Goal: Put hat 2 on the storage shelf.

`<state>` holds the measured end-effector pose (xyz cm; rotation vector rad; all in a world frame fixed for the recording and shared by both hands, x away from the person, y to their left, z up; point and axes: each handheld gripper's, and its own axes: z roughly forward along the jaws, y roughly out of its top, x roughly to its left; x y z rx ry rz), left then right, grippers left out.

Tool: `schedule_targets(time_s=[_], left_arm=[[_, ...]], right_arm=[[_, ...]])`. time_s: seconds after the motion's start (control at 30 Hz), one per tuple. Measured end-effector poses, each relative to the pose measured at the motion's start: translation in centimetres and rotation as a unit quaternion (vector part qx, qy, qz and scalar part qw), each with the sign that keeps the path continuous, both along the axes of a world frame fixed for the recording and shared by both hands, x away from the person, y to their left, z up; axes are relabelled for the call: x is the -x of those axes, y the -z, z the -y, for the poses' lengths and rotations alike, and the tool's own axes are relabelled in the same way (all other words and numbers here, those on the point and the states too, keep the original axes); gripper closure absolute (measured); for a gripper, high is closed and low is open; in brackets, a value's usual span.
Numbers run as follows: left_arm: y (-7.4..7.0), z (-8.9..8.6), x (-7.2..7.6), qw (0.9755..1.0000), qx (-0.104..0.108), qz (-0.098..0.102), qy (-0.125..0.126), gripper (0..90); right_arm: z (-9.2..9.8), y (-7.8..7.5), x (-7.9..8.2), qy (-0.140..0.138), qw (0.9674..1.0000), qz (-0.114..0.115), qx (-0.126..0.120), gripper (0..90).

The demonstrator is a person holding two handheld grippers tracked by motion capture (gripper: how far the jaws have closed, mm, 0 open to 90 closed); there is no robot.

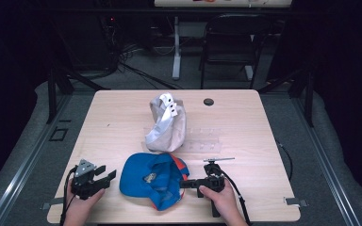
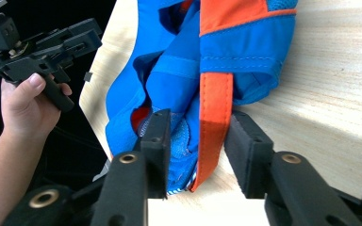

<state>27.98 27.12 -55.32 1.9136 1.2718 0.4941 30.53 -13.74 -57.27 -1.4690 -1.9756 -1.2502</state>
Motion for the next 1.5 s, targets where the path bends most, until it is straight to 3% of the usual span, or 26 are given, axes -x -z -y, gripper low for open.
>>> schedule_targets(time_s=[0.13,0.17,0.2,0.4,0.47,0.5,0.53,0.57,0.6,0.67,0.73,0.77,1.0,1.03,1.27,1.5], left_arm=[[0.0,0.0,0.0,1.0,0.0,-0.002,-0.001,49.3],[0.1,0.0,0.0,1.0,0.0,-0.002,-0.002,49.3],[0.1,0.0,0.0,1.0,-0.001,-0.002,-0.002,49.3],[0.1,0.1,0.0,1.0,0.0,-0.001,0.0,49.3],[0.1,0.1,0.0,1.0,-0.001,-0.001,0.001,49.3],[0.1,0.1,0.0,1.0,-0.001,0.0,0.0,49.3],[0.1,0.0,0.0,1.0,0.0,0.0,0.0,49.3],[0.1,0.0,0.0,1.0,0.001,0.0,0.0,49.3],[0.1,0.0,0.0,1.0,0.0,0.0,0.001,49.4],[0.0,0.1,0.0,1.0,0.001,0.001,0.002,49.4],[-0.1,0.1,0.1,1.0,-0.002,0.0,0.002,49.3],[-0.1,0.1,0.1,1.0,-0.002,0.0,0.002,49.3],[0.0,0.3,0.0,1.0,-0.002,0.002,0.009,49.4],[0.0,0.3,0.0,1.0,-0.003,0.002,0.009,49.4],[0.0,0.3,-0.1,0.9999,-0.002,0.0,0.011,49.7],[0.0,0.2,0.0,0.9999,0.0,0.001,0.011,49.7]], right_arm=[[-0.1,-0.1,0.2,0.009,0.9999,0.003,0.005,69.4],[0.1,-0.1,0.1,0.007,0.9997,0.0,0.025,72.9],[0.1,-0.1,0.1,0.008,0.9996,-0.001,0.027,74.3],[0.2,-0.2,0.1,0.017,0.9994,-0.02,0.02,77.3],[0.3,-0.3,0.2,0.034,0.9988,-0.033,0.013,77.3],[0.5,-0.3,0.1,0.03,0.9988,-0.038,0.003,77.4],[0.7,-0.5,0.0,0.031,0.9986,-0.04,0.016,77.5],[0.5,-0.3,0.1,0.044,0.9976,-0.046,-0.026,77.5],[0.9,-0.7,0.0,0.038,0.9981,-0.047,0.009,77.6],[0.8,-0.8,-0.1,0.045,0.9976,-0.051,-0.012,77.6],[0.9,-1.2,-0.2,0.051,0.9971,-0.057,-0.001,77.7],[0.9,-1.2,-0.4,0.046,0.9974,-0.055,-0.011,77.7],[0.8,-3.5,-1.4,0.047,0.9968,-0.065,0.006,77.8],[0.9,-4.1,-1.6,0.038,0.997,-0.065,0.015,77.8],[0.6,-6.2,-2.8,0.007,0.9971,-0.074,0.018,77.9],[0.1,-7.5,-3.2,0.003,0.9971,-0.076,0.005,78.1]])
